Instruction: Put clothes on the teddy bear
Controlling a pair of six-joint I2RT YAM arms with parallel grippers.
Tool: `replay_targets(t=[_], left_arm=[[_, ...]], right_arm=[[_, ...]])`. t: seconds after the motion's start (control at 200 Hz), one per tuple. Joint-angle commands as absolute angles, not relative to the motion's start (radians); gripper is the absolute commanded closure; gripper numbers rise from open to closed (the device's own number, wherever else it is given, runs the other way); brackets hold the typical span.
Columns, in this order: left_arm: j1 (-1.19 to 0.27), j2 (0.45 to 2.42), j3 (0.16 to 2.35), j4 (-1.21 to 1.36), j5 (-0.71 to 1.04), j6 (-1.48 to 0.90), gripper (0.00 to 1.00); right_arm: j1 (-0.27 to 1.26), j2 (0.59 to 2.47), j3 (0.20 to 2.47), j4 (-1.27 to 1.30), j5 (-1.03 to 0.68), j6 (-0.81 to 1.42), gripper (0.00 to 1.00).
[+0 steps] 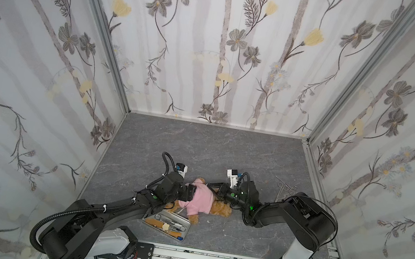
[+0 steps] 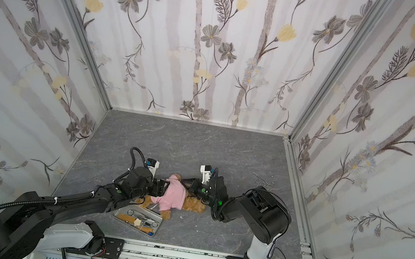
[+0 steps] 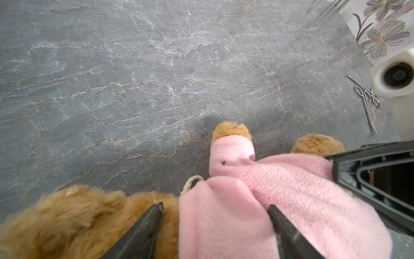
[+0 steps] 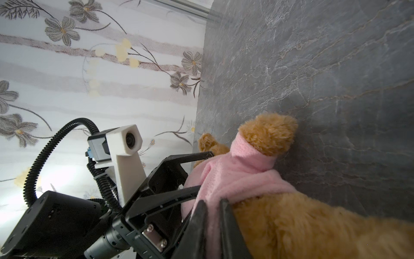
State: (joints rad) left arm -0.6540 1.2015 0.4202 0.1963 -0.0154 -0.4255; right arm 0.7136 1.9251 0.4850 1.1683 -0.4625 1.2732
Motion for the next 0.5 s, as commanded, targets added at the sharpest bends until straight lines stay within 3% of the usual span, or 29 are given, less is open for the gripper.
replay_targets(t=[0.0, 0.165, 0.495], left_arm=[[-0.661, 1.197, 0.405, 0.141, -0.012, -0.415, 0.24], [-0.669, 1.193, 0.392, 0.15, -0.024, -0.41, 0.24], [-0.691, 1.191, 0.353, 0.185, -0.049, -0.366, 0.24]], right_arm=[[0.703, 1.902, 0.468, 1.361, -0.462, 1.374, 0.92], [0.698, 1.863, 0.447, 1.404, -0.454, 1.398, 1.0], [0.647, 1.799, 0.334, 1.38, -0.382, 1.382, 1.0]])
